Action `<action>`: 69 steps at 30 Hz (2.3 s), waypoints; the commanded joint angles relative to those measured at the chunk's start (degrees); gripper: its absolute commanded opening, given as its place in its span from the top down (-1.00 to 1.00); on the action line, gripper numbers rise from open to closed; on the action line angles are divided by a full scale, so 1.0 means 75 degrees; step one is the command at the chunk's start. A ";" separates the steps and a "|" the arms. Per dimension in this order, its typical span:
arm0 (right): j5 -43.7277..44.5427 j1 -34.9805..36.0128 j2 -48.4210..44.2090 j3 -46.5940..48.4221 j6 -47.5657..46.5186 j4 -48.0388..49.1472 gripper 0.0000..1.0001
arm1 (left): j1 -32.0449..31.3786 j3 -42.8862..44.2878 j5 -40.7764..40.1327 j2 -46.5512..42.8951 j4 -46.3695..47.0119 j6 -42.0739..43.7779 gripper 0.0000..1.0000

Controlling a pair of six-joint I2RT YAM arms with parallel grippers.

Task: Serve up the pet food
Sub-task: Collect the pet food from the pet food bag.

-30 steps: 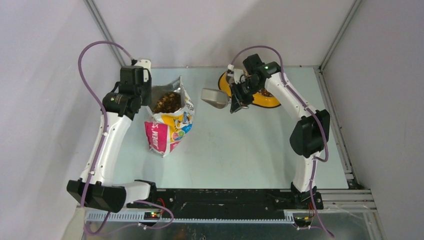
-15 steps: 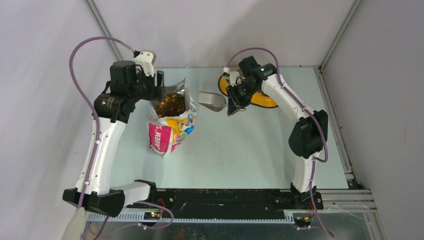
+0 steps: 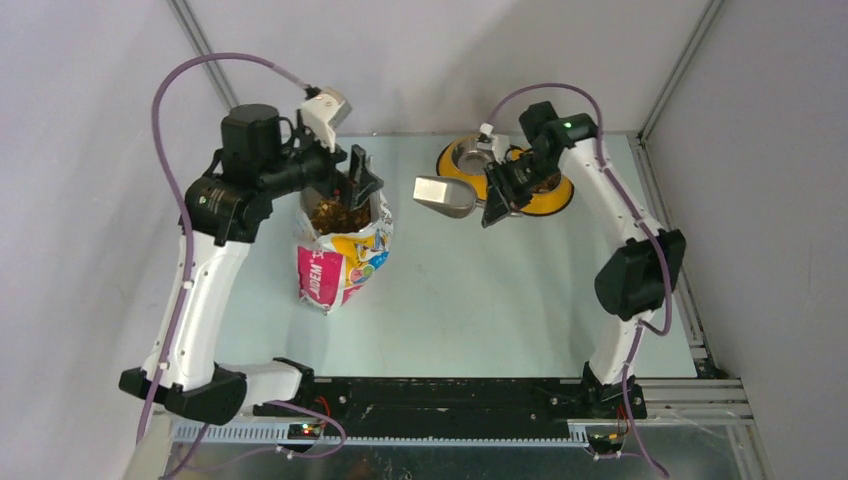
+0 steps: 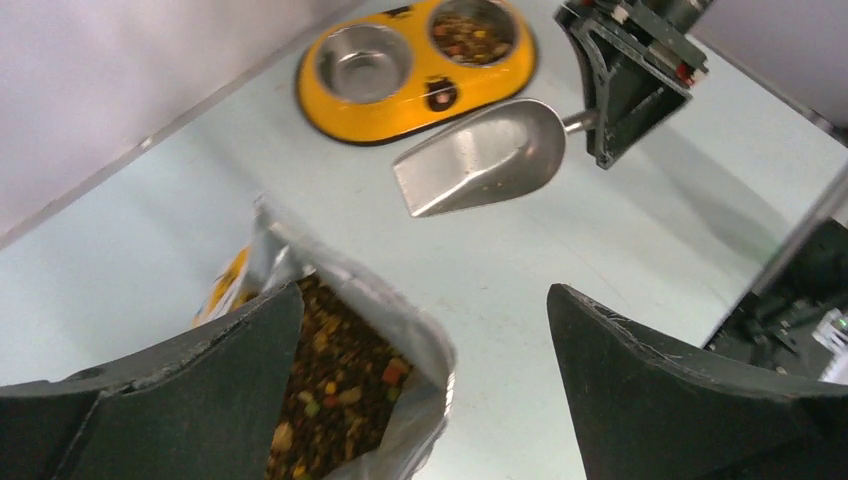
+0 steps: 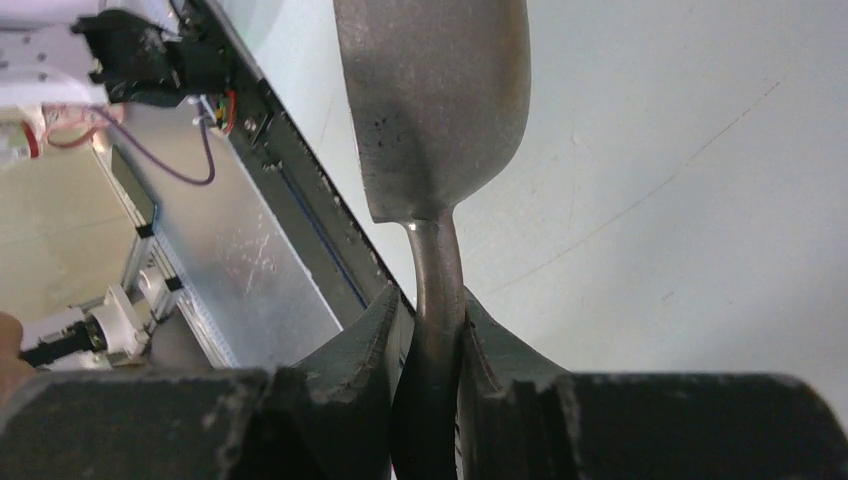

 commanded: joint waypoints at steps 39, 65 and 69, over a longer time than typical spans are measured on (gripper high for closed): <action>-0.2085 0.0107 -0.2534 -0.1293 -0.2001 -0.0621 1.00 | -0.1571 -0.0085 0.1953 0.1679 -0.0392 0.0750 -0.91; -0.3809 -0.0760 -0.3355 -0.2324 -0.0021 0.2051 0.85 | -0.1173 -0.0818 0.1998 0.1652 0.0699 -0.0655 1.00; -0.3949 -0.0657 -0.3280 -0.2437 -0.0005 0.2080 0.98 | -0.1066 -0.0845 0.2076 0.1679 0.0883 -0.0811 1.00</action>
